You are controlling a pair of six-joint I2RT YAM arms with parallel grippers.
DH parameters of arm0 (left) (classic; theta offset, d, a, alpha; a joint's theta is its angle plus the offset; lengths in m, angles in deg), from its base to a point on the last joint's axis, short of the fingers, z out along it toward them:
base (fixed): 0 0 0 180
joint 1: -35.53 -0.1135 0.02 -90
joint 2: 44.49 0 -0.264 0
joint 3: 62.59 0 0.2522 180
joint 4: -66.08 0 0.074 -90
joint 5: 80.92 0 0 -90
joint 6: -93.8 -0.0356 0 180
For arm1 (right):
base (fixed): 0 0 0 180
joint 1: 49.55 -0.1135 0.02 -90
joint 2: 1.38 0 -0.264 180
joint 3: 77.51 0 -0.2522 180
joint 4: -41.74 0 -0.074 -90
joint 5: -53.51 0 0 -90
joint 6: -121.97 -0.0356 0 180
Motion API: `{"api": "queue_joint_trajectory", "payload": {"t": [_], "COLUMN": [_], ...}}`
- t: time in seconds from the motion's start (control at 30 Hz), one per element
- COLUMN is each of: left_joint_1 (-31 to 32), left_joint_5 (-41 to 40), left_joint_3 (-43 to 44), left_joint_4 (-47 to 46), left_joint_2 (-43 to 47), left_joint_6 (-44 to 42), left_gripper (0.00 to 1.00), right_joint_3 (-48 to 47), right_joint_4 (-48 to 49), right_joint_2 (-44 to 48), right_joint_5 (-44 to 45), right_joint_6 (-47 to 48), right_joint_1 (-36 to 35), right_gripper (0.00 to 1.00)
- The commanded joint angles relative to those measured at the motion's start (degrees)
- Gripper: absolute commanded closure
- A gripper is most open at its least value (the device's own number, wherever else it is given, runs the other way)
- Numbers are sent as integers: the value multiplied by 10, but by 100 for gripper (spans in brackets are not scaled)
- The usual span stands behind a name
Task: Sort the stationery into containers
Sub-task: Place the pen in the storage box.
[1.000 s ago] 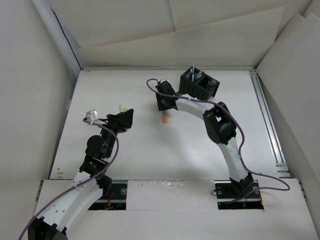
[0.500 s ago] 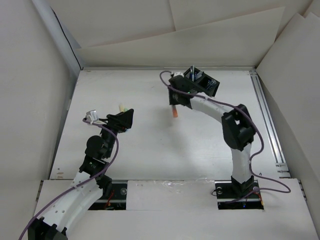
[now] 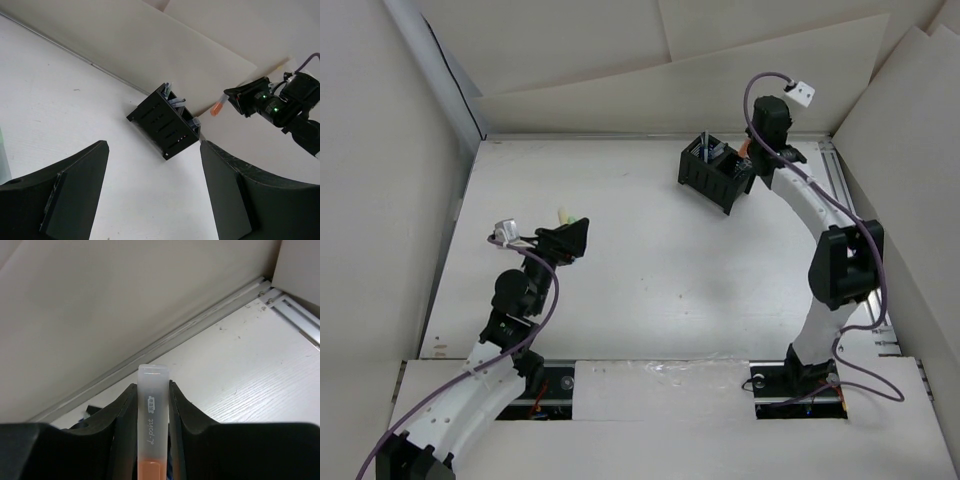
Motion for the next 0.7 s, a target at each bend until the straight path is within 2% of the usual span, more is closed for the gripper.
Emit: {"api": "queue_joint_trajectory", "payload": {"t": [0.0, 0.27, 0.47, 0.67], "left_joint_1": [1, 1, 1, 1], "left_joint_5": [8, 8, 8, 8], "left_joint_3": [2, 2, 2, 2], "left_joint_4": [-30, -41, -46, -46], "left_joint_2": [-8, -31, -42, -42], "left_joint_6": [1, 1, 1, 1], "left_gripper": [29, 29, 29, 29], "right_joint_3": [-35, -26, -36, -24], "right_joint_4": [67, 153, 175, 187], "right_joint_2": [-37, -76, -115, -136], "right_joint_5": [76, 130, 163, 194], "right_joint_6": [10, 81, 134, 145], "right_joint_1": [-11, -26, -49, -66], "right_gripper": [96, 96, 96, 96]}}
